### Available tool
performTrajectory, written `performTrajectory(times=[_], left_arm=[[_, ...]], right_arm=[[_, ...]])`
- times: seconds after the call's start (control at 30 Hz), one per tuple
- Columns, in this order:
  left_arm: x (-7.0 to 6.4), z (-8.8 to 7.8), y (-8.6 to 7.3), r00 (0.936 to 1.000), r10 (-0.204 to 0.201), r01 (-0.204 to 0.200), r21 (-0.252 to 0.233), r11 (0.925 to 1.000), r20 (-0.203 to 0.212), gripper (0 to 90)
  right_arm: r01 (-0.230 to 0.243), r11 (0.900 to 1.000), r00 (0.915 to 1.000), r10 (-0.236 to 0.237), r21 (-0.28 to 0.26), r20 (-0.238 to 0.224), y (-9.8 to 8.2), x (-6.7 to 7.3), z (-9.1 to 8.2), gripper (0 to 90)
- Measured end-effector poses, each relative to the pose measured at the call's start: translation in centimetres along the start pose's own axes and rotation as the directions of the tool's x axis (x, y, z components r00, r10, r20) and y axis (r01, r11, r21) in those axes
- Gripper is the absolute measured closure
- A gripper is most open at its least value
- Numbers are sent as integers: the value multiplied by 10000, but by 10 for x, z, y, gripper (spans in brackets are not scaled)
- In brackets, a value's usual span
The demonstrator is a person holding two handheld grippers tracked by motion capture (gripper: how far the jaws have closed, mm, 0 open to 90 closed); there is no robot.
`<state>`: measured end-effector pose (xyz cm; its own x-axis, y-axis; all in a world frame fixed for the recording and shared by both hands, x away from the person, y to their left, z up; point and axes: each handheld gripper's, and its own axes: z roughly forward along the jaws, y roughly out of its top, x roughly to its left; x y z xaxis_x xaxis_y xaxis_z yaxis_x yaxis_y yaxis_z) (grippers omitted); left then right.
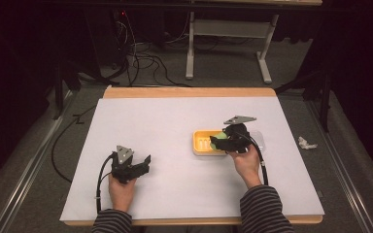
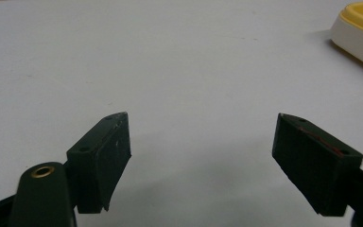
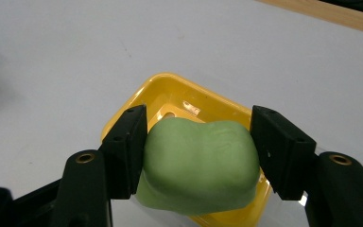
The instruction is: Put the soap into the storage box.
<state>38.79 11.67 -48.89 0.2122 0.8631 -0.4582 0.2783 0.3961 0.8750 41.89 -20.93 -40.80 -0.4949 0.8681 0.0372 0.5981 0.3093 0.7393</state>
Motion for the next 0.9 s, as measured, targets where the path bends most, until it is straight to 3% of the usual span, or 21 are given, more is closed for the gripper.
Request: performTrajectory(times=[0.3, 0.7, 0.9], left_arm=[[0, 0, 0, 10000, 14, -14, 26, 10000, -5, 208], [1, 0, 0, 10000, -10, 10, 38, 10000, -9, 208], [1, 0, 0, 10000, 29, -29, 45, 10000, -21, 208]], right_arm=[[-103, 9999, 9999, 103, 72, 76, 2, -2, 9, 398], [-49, 9981, 9997, 33, 620, 260, 2, -1, 26, 396], [-110, 9986, 9992, 90, 518, 382, 4, -1, 29, 365]])
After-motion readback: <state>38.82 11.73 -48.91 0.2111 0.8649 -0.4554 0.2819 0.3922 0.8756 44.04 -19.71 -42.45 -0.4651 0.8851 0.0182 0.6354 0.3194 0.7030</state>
